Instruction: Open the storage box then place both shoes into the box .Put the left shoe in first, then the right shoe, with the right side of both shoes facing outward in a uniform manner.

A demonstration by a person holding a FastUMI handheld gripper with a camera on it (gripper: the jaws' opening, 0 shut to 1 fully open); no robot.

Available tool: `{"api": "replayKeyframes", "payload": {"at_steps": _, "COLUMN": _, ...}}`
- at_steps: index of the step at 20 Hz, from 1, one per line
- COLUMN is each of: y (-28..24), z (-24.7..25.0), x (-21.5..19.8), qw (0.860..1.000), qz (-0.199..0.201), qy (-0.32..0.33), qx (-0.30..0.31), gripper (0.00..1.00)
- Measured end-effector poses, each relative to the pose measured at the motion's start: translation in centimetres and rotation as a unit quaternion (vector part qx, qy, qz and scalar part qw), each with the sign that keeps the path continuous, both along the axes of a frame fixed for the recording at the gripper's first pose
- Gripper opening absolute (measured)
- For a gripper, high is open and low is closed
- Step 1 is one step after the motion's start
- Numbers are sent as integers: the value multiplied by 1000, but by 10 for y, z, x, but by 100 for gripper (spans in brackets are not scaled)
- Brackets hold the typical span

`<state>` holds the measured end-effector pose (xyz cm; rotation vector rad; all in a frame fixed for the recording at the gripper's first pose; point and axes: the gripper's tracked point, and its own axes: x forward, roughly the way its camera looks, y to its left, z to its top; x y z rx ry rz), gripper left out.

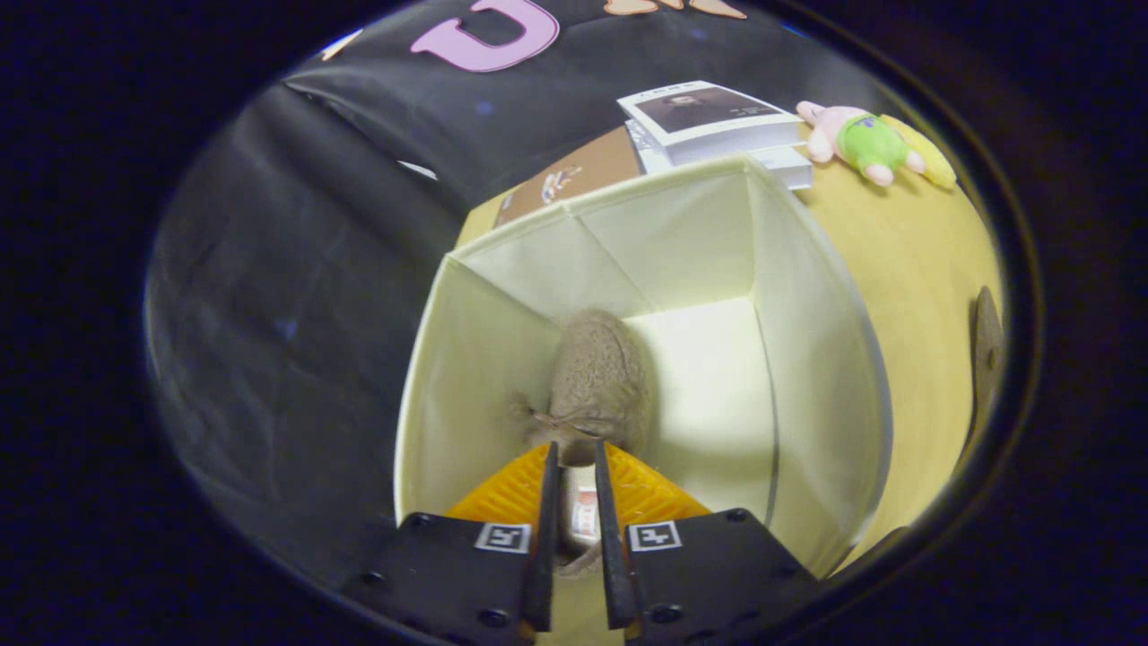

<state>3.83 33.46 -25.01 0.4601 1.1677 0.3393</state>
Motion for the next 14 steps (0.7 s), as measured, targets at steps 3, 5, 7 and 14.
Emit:
{"api": "replayKeyframes", "payload": {"at_steps": 3, "y": -7, "z": 35, "x": -2, "qw": 998, "qz": 28, "qy": -55, "qx": 29, "gripper": 67}}
{"api": "replayKeyframes", "payload": {"at_steps": 5, "y": -16, "z": 65, "x": -8, "qw": 993, "qz": 44, "qy": -99, "qx": 56, "gripper": 84}}
{"api": "replayKeyframes", "payload": {"at_steps": 7, "y": -43, "z": 93, "x": -6, "qw": 986, "qz": 48, "qy": -150, "qx": 61, "gripper": 100}}
{"api": "replayKeyframes", "payload": {"at_steps": 14, "y": -167, "z": 146, "x": 10, "qw": 963, "qz": 14, "qy": -269, "qx": 2, "gripper": 100}}
